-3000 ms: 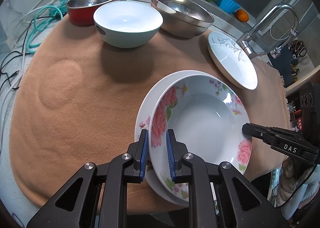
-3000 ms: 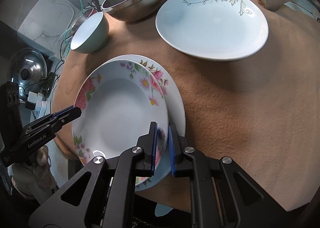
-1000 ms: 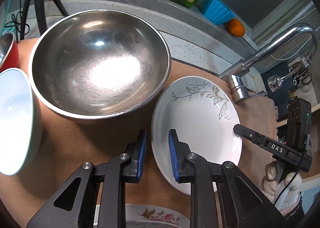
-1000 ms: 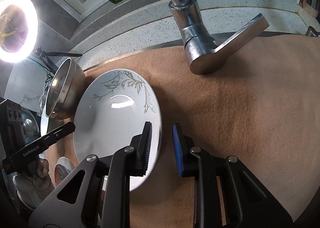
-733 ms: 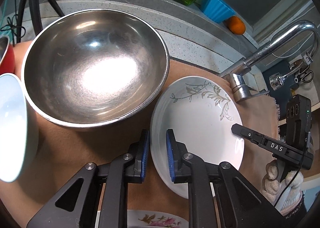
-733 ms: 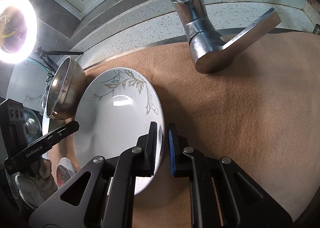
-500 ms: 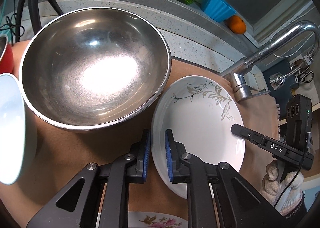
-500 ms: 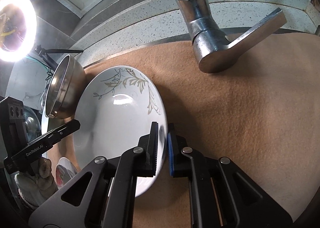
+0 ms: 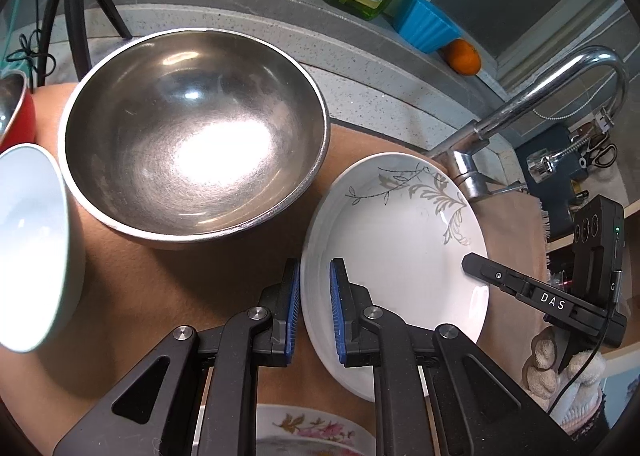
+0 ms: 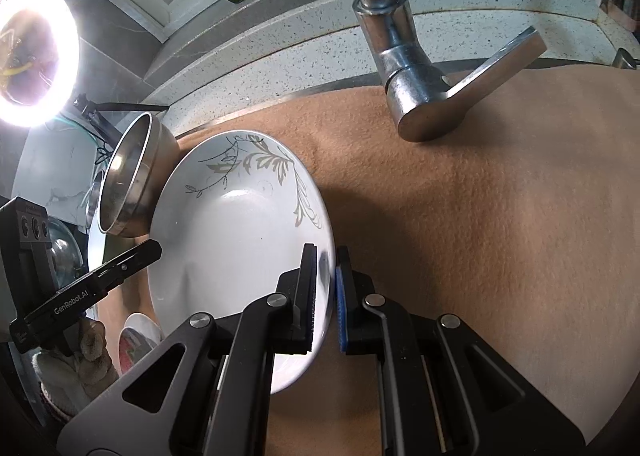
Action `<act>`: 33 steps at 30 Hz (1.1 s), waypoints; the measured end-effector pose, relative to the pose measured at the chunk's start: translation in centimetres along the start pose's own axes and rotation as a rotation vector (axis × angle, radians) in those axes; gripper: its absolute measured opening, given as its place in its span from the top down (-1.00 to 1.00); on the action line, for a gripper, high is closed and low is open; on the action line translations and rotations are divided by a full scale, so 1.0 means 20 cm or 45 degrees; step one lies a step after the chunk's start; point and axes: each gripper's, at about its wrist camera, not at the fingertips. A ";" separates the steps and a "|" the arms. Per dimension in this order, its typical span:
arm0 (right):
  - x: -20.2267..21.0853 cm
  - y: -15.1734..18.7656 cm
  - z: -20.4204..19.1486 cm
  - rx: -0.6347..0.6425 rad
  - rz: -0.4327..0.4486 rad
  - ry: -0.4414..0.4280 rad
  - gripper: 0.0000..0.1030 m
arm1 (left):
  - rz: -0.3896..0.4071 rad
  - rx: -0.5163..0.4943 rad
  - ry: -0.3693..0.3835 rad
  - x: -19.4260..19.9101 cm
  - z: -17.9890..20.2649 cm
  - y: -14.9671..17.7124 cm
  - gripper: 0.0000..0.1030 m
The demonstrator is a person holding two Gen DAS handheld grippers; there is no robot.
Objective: Organize plates and bowls
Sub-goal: 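Carry the grey-branch plate with the left gripper onto the plate stack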
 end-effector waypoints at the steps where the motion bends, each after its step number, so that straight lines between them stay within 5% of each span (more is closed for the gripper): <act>1: 0.01 0.00 0.00 0.002 0.005 0.001 0.84 | 0.004 -0.001 0.004 0.01 0.00 0.00 0.75; 21: 0.31 0.28 -0.30 0.077 0.054 -0.089 0.84 | 0.088 -0.023 0.036 0.44 -0.12 0.25 0.75; 33: 0.24 0.55 -0.51 0.125 -0.036 -0.123 0.84 | 0.072 0.025 -0.015 0.57 -0.30 0.47 0.75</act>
Point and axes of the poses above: each gripper's, at about its wrist camera, not at the fingertips, and x roughly against the way its jaws point, z to its right, y to its underside, and after that the axes turned 4 degrees about x, right-handed
